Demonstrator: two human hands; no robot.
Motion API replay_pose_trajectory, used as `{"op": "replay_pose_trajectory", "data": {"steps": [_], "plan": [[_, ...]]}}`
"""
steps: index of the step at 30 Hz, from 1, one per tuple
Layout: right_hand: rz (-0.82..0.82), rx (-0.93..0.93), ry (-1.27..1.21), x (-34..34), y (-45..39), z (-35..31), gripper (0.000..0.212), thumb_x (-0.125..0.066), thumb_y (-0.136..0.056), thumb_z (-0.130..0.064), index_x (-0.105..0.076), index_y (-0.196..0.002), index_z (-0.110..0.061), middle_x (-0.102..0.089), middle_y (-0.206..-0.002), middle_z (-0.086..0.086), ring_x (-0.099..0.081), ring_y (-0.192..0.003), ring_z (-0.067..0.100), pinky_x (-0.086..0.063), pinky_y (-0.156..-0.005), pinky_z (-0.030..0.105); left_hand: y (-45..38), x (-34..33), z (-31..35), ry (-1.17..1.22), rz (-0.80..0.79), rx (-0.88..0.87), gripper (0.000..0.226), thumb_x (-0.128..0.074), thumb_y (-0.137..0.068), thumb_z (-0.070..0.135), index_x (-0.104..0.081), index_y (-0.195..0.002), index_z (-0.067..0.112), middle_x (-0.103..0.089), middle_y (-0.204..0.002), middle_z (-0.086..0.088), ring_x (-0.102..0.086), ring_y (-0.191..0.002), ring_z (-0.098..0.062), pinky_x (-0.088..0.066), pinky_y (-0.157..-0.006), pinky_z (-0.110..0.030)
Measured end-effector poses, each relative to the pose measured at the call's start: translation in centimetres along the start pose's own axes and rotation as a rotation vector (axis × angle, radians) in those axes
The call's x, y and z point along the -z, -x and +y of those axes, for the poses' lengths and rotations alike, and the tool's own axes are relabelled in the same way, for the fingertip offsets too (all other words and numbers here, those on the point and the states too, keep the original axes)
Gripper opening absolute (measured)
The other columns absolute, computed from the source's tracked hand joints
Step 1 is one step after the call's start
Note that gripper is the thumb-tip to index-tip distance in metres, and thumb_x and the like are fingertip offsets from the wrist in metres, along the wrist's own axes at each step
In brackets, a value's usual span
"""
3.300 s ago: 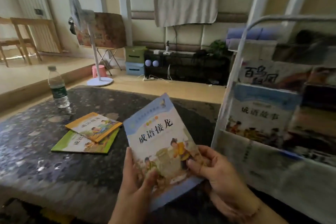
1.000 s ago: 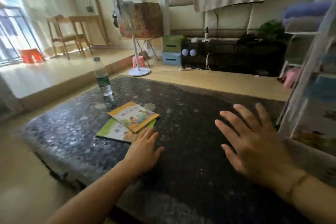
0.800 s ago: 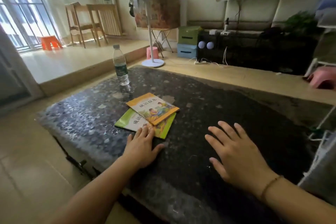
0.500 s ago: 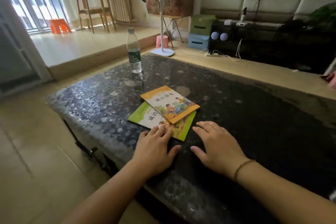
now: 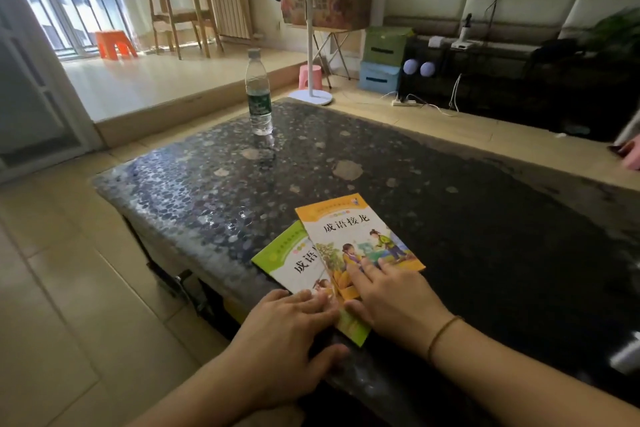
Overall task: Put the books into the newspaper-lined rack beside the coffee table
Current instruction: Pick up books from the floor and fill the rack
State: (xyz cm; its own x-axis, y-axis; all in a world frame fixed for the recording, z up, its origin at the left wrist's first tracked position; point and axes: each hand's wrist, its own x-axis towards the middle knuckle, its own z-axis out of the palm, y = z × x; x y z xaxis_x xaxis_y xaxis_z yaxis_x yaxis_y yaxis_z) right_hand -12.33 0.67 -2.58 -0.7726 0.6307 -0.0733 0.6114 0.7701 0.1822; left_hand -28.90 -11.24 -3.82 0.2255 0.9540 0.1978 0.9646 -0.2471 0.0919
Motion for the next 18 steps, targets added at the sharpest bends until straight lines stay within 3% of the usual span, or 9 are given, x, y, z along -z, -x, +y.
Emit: {"op": "replay_pose_trajectory", "data": {"steps": [1,3,4,6,8,10,14,16,18], "plan": [[0.014,0.041,0.045,0.1,-0.1,0.0,0.067,-0.013,-0.099,-0.052,-0.028,-0.148,-0.009,-0.041,-0.146,0.024,-0.047,-0.129,0.039,-0.048,-0.096,0.048,-0.3,0.5,0.0,0.119,-0.005,0.078,0.051,-0.039,-0.088,0.068,-0.067,-0.116,0.036,-0.07,-0.114,0.015,-0.064,-0.105,-0.004,-0.053,-0.085,-0.03],[0.108,0.094,0.042,0.8,0.1,0.6,0.068,-0.007,-0.095,-0.042,-0.056,-0.125,-0.005,-0.068,-0.106,0.021,-0.069,-0.087,0.032,-0.057,-0.063,0.043,-0.9,1.2,0.6,0.559,0.047,0.339,0.04,-0.049,-0.089,0.063,-0.073,-0.104,0.034,-0.073,-0.093,0.017,-0.066,-0.085,0.003,-0.053,-0.078,-0.029],[0.166,0.1,0.014,1.2,0.7,1.0,0.059,-0.015,-0.096,-0.038,-0.066,-0.105,-0.009,-0.071,-0.082,0.011,-0.068,-0.062,0.025,-0.053,-0.046,0.036,-1.3,1.4,1.1,0.845,0.105,0.501,0.036,-0.056,-0.089,0.058,-0.076,-0.097,0.028,-0.075,-0.085,0.014,-0.068,-0.079,0.001,-0.054,-0.077,-0.03],[0.38,0.128,-0.007,1.6,2.9,1.3,0.046,-0.029,-0.099,-0.032,-0.068,-0.082,-0.015,-0.066,-0.061,0.0,-0.058,-0.043,0.016,-0.042,-0.033,0.028,-1.9,1.9,2.5,1.401,0.065,0.796,0.041,-0.06,-0.085,0.054,-0.076,-0.095,0.018,-0.077,-0.092,0.001,-0.073,-0.084,-0.015,-0.055,-0.084,-0.038],[0.563,0.185,-0.022,1.8,5.5,0.8,0.045,-0.032,-0.1,-0.03,-0.072,-0.086,-0.014,-0.068,-0.066,0.0,-0.059,-0.045,0.015,-0.044,-0.036,0.028,-2.4,2.3,4.1,1.802,-0.121,0.879,0.047,-0.051,-0.088,0.053,-0.077,-0.101,0.017,-0.075,-0.104,-0.008,-0.072,-0.087,-0.024,-0.054,-0.083,-0.04],[0.649,0.232,0.004,1.4,8.3,0.1,0.044,-0.035,-0.099,-0.028,-0.075,-0.09,-0.011,-0.071,-0.072,0.003,-0.063,-0.052,0.016,-0.05,-0.043,0.03,-2.8,2.8,5.7,1.959,-0.194,0.894,0.047,-0.045,-0.096,0.046,-0.072,-0.112,0.011,-0.073,-0.109,-0.014,-0.071,-0.089,-0.027,-0.056,-0.08,-0.041],[0.568,0.245,-0.065,1.0,12.9,-0.4,0.037,-0.044,-0.097,-0.037,-0.076,-0.088,-0.023,-0.073,-0.078,-0.008,-0.067,-0.065,0.008,-0.06,-0.065,0.031,-3.2,2.7,8.6,1.893,-0.139,0.876,0.029,-0.047,-0.091,-0.007,-0.062,-0.115,-0.001,-0.071,-0.105,-0.027,-0.068,-0.099,-0.043,-0.053,-0.09,-0.054],[0.508,0.107,-0.271,2.5,15.0,0.7,0.031,-0.046,-0.093,-0.058,-0.069,-0.099,-0.038,-0.068,-0.092,-0.024,-0.064,-0.082,-0.004,-0.057,-0.075,0.022,-2.6,2.4,9.5,1.888,-0.134,0.797,0.04,-0.054,-0.08,-0.016,-0.059,-0.116,-0.001,-0.071,-0.104,-0.028,-0.069,-0.095,-0.044,-0.055,-0.083,-0.052],[0.403,-0.201,-0.57,3.8,17.1,3.4,0.048,-0.047,-0.08,-0.076,-0.047,-0.122,-0.054,-0.048,-0.116,-0.039,-0.046,-0.11,-0.014,-0.043,-0.093,0.012,-2.0,3.0,10.1,1.945,-0.151,0.63,0.064,-0.073,-0.063,-0.013,-0.056,-0.124,-0.002,-0.068,-0.111,-0.03,-0.067,-0.101,-0.046,-0.054,-0.085,-0.052]]}}
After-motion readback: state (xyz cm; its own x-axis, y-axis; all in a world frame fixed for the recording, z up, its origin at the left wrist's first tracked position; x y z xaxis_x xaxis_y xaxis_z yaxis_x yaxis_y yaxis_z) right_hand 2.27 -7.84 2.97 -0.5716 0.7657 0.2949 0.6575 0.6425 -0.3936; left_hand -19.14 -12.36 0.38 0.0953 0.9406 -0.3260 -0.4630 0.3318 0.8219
